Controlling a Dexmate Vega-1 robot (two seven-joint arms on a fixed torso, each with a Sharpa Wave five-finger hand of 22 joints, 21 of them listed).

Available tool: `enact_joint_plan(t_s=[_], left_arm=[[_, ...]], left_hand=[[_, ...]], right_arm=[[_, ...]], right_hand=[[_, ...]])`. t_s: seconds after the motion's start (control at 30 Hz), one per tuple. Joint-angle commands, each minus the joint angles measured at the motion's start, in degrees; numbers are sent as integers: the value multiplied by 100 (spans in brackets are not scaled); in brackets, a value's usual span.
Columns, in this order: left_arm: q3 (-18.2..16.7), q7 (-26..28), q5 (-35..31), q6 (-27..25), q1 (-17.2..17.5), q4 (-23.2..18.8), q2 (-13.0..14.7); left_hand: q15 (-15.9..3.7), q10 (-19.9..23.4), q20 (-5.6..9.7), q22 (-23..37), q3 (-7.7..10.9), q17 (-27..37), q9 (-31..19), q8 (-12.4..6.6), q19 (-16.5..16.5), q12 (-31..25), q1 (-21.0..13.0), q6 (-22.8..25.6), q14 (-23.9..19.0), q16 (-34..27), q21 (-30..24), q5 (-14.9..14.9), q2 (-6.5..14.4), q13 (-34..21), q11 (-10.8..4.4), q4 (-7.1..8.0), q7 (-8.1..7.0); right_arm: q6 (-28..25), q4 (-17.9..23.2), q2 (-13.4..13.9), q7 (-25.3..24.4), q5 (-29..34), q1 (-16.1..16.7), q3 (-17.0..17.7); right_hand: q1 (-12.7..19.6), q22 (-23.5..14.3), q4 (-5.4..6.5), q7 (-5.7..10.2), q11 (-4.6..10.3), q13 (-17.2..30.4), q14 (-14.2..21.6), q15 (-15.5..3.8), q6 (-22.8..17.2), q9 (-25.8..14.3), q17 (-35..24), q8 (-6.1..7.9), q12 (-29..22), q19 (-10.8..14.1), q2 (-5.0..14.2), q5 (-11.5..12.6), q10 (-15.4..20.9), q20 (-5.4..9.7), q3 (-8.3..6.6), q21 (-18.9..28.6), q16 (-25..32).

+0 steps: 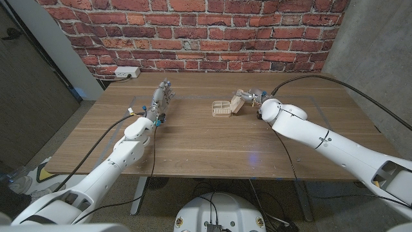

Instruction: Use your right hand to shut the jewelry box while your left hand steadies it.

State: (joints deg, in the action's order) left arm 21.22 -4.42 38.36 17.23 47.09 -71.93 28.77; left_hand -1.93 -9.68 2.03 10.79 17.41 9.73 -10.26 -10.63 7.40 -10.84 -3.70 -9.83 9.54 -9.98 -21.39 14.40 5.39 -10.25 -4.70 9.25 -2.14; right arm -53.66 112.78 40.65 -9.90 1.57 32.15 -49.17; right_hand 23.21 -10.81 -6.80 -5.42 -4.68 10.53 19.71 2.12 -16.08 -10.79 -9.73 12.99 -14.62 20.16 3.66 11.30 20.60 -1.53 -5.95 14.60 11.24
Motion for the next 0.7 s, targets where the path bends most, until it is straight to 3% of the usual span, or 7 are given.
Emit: enact_joint_plan(t_s=[0.03,0.13,0.3,0.4,0.47,0.63,0.7], left_arm=[[-24,2,15,8,39,-34,25],[-24,-9,15,14,41,-35,28],[-29,-7,16,14,48,-49,36],[-35,3,17,12,56,-65,43],[-35,-3,21,9,57,-66,45],[-32,1,21,-6,58,-71,46],[-29,3,16,-2,56,-69,45]], left_hand=[[-237,-258,249,18,26,29,-31,-28,45,-31,-21,-304,306,-28,17,37,232,-12,13,-9,14],[-244,-255,248,18,25,29,-31,-30,41,-33,-21,-299,304,-29,17,37,232,-12,10,-9,8],[-241,-256,248,19,23,29,-31,-30,39,-33,-21,-298,308,-28,20,36,229,-12,15,-8,15],[-242,-257,250,19,22,29,-31,-29,40,-33,-20,-300,305,-29,22,36,227,-12,11,-9,11],[-242,-255,248,19,21,29,-31,-30,41,-34,-20,-298,304,-30,24,36,224,-12,15,-9,12],[-243,-261,246,19,17,29,-31,-30,46,-32,-20,-300,309,-28,29,35,218,-12,17,-10,7],[-240,-259,252,19,16,29,-31,-31,44,-33,-20,-297,313,-27,29,35,215,-12,11,-11,0]], right_arm=[[-603,60,-15,388,451,-496,-596],[-729,51,-46,402,588,-597,-750],[-857,29,-86,357,787,-674,-919],[-952,4,-116,335,926,-740,-1040],[-980,-1,-113,356,982,-778,-1103],[-1094,-69,-198,278,1140,-813,-1207],[-1129,-99,-219,287,1174,-841,-1244]], right_hand=[[182,-30,-62,11,26,18,233,-71,-105,-17,-16,21,-32,180,82,1,122,33,-74,72,43],[406,-60,-137,45,32,25,587,-189,-254,-20,-36,14,-43,490,173,-32,275,6,-177,200,80],[641,-107,-185,117,95,39,941,-331,-530,-26,-72,59,-119,573,301,-60,592,-4,-314,267,120],[725,-149,-169,166,120,53,1341,-444,-811,-32,-111,120,-205,704,363,-78,904,-5,-380,362,217],[826,-178,-181,242,168,63,1586,-591,-1031,-37,-145,178,-266,789,424,-73,1121,35,-449,431,284],[1082,-261,-208,489,320,108,2117,-741,-1654,-56,-242,380,-450,936,510,-57,1770,115,-615,605,443],[1174,-279,-219,520,382,128,2269,-813,-1783,-59,-268,425,-503,974,541,-51,1944,161,-673,651,501]])
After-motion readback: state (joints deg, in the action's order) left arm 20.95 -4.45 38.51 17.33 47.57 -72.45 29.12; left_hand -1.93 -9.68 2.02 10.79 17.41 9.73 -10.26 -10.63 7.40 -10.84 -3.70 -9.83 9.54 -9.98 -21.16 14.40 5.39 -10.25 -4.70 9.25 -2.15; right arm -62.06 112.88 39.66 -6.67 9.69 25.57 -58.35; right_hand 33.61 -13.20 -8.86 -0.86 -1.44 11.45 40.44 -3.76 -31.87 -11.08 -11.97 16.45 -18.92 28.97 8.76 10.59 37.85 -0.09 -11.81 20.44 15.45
